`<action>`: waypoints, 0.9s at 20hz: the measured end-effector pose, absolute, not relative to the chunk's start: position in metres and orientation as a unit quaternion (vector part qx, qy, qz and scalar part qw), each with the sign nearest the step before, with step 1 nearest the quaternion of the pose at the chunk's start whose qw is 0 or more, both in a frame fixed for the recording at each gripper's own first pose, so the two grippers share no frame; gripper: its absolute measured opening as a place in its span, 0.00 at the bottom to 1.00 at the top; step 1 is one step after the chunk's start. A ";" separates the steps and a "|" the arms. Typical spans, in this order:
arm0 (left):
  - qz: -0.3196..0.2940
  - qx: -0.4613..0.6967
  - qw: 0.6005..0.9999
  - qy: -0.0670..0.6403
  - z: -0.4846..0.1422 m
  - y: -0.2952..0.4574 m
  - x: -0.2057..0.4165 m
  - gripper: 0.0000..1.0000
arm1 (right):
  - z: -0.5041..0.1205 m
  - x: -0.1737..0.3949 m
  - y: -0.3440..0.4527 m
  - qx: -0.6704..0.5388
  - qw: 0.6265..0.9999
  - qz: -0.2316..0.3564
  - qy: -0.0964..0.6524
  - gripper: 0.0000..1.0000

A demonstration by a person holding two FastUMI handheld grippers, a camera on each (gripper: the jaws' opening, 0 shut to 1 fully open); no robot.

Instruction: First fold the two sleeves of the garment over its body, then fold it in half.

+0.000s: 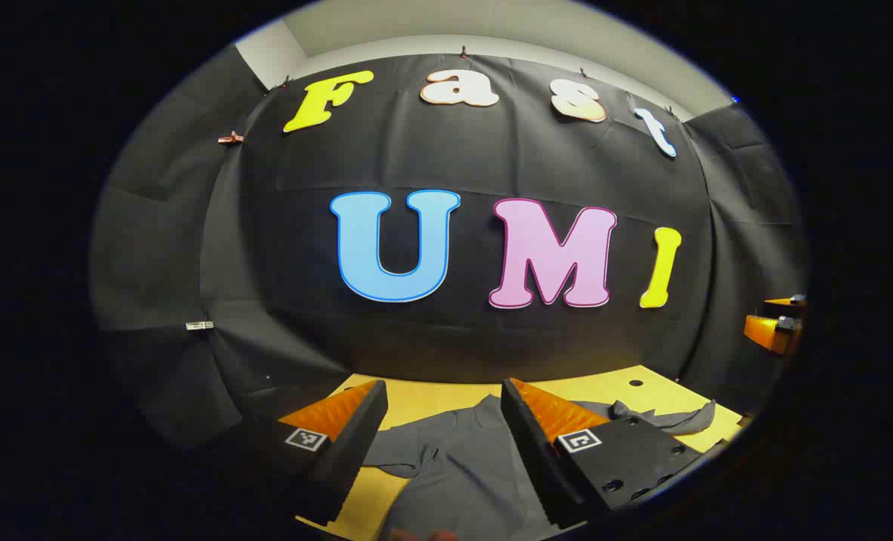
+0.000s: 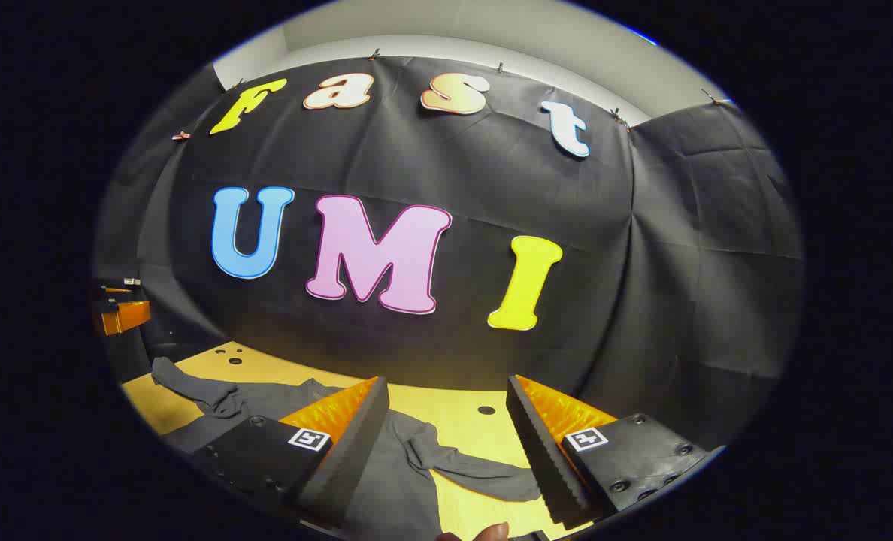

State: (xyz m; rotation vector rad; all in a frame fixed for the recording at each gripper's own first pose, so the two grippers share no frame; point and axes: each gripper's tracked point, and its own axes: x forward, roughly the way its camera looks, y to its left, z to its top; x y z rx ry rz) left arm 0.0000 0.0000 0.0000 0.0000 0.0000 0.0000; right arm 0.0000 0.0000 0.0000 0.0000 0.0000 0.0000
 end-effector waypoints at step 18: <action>-0.029 0.021 0.999 0.018 -0.012 -0.052 0.015 0.95 | -0.033 0.018 -0.022 0.009 0.999 0.009 0.038 0.98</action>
